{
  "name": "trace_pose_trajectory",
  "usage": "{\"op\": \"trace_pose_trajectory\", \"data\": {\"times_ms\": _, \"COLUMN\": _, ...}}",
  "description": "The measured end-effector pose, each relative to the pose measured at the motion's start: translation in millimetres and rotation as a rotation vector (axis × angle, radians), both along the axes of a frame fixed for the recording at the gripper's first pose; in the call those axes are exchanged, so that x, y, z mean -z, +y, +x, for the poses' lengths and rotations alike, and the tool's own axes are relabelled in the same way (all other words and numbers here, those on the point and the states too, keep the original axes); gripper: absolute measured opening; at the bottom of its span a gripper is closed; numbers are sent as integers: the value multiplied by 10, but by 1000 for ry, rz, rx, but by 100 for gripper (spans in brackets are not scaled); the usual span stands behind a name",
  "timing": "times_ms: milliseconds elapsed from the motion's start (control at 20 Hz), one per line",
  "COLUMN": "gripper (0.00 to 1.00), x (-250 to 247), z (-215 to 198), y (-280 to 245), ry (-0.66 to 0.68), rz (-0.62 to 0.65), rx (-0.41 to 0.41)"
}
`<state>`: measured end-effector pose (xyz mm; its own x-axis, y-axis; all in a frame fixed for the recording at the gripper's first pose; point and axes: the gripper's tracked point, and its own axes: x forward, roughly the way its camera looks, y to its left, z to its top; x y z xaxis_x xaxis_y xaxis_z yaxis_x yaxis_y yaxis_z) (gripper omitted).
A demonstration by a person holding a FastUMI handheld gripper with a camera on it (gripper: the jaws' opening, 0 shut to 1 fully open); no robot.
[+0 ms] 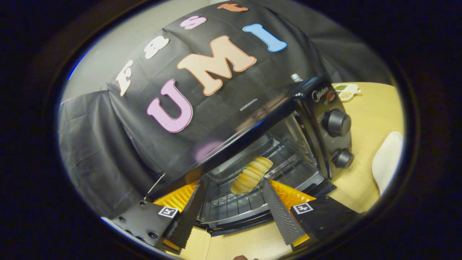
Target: Open the toaster oven, put the food inside, and close the toaster oven door.
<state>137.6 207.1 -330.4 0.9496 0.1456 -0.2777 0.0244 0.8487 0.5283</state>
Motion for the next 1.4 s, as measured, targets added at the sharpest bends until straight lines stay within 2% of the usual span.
{"op": "trace_pose_trajectory", "data": {"times_ms": 300, "gripper": 99, "x": -167, "z": -430, "y": -178, "ry": -42, "rz": -81, "rx": -51}}
{"op": "trace_pose_trajectory", "data": {"times_ms": 500, "gripper": 99, "x": -106, "z": -716, "y": -250, "ry": -19, "rz": -143, "rx": -125}}
{"op": "trace_pose_trajectory", "data": {"times_ms": 950, "gripper": 99, "x": 258, "z": -1515, "y": -517, "ry": 78, "rz": -299, "rx": -241}}
{"op": "trace_pose_trajectory", "data": {"times_ms": 1400, "gripper": 99, "x": 709, "z": -2067, "y": -683, "ry": 200, "rz": -369, "rx": -281}}
